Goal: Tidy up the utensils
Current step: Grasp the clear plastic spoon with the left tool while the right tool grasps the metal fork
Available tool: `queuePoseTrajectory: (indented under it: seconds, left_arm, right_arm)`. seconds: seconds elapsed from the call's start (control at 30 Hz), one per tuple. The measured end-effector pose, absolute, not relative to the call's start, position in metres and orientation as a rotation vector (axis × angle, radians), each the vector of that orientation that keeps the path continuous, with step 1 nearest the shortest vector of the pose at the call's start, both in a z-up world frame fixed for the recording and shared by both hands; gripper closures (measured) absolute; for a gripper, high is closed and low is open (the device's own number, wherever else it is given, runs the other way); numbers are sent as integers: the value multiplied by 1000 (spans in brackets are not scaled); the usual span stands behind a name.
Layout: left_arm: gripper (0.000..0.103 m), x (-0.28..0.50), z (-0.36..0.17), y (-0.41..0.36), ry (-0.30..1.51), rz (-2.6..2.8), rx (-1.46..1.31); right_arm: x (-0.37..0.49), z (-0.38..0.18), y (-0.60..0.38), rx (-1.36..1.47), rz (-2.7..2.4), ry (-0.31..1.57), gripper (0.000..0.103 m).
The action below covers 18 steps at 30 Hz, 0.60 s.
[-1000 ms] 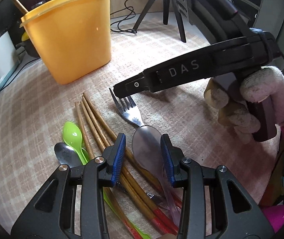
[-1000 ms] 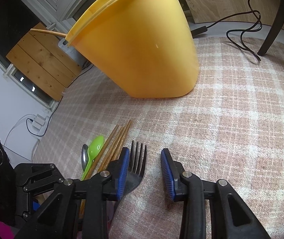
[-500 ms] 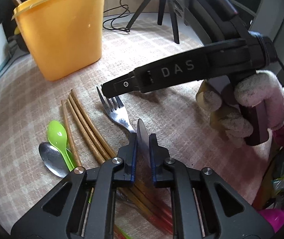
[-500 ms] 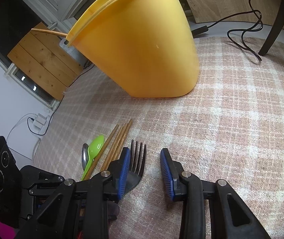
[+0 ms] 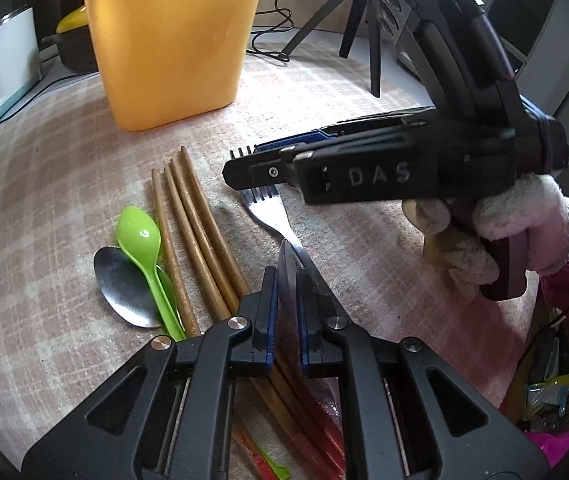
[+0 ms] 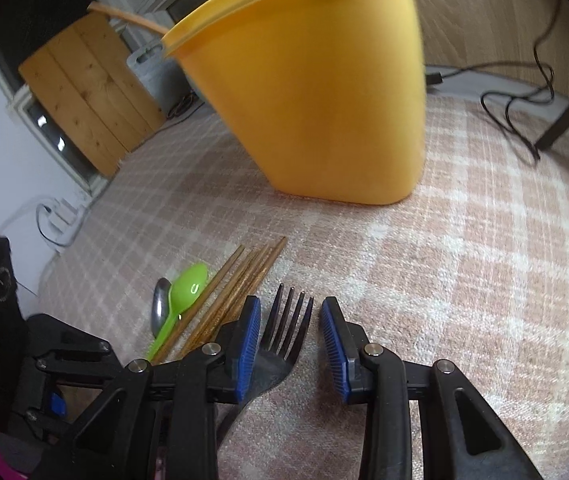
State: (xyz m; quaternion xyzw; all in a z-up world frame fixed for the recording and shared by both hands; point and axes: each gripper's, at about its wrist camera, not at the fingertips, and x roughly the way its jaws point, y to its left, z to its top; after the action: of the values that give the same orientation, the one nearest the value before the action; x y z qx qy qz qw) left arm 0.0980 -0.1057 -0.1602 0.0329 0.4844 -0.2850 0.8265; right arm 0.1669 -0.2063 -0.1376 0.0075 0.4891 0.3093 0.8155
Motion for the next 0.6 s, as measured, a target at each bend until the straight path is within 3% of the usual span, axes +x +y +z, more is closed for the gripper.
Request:
queuePoseTrajectory:
  seconds: [0.07,0.17,0.27,0.6]
  left_arm:
    - [96,95,-160,-103,1029,-601,65]
    - [96,87,-156,-96,1024,-601,62]
    - [96,84,-154,-93,1017,-598,64]
    - [99,81,-136,-72,989,-586,-13]
  right_arm:
    - [164,-137,-200,-42,639,1036,82]
    - [161,-136,-193,-83,628,1032,85]
    - [160,-133,-188,-78,638,1041,98]
    - [162,-130,-185,-52,615,1085,103]
